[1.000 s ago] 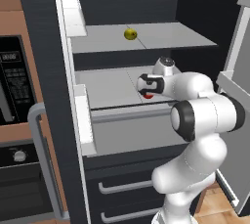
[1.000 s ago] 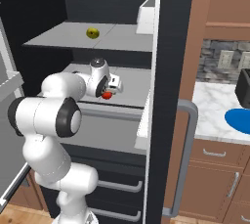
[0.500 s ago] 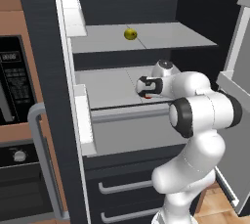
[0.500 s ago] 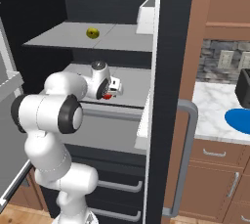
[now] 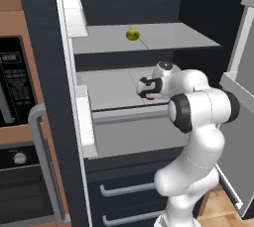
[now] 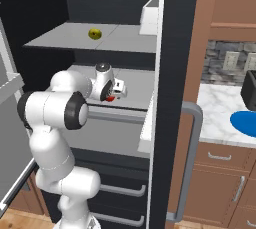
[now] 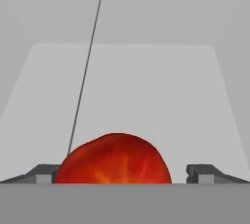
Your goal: Pick tomato from the fridge and place it on the plate on the counter.
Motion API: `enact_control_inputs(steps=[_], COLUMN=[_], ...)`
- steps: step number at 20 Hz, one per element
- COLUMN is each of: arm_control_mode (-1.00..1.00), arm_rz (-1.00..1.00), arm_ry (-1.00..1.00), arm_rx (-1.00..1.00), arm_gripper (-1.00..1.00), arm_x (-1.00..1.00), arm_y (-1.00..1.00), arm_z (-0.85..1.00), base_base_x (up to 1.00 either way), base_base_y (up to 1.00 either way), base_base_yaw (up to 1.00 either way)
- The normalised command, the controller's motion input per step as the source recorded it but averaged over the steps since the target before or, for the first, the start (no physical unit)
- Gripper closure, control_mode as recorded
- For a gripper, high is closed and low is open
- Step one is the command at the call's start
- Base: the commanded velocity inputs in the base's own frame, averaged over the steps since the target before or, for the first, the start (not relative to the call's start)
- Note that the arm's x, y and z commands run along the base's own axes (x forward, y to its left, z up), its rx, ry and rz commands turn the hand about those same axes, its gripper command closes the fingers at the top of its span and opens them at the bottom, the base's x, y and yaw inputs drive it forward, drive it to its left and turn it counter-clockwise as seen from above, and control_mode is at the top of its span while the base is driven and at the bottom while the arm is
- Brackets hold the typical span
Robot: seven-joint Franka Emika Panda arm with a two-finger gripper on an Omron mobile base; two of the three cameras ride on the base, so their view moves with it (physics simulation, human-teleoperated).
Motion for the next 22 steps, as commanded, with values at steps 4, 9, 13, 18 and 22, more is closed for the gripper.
enact_control_inputs(steps=[4, 9, 13, 18, 22], arm_control_mode=[-1.00, -1.00, -1.00, -1.00, -1.00], arm_rz=[0.00, 0.00, 0.00, 0.00, -0.02], arm_ry=[0.04, 0.02, 0.00, 0.00, 0.00], arm_rx=[0.00, 0.00, 0.00, 0.00, 0.00], arm_gripper=[1.00, 1.00, 1.00, 1.00, 1.00], arm_x=[0.14, 0.05, 0.00, -0.14, -0.61], arm_y=[0.00, 0.00, 0.00, 0.00, 0.00], arm_z=[-0.19, -0.04, 0.00, 0.11, 0.26], base_base_x=[0.00, 0.00, 0.00, 0.00, 0.00], base_base_y=[0.00, 0.00, 0.00, 0.00, 0.00], base_base_yaw=[0.00, 0.00, 0.00, 0.00, 0.00])
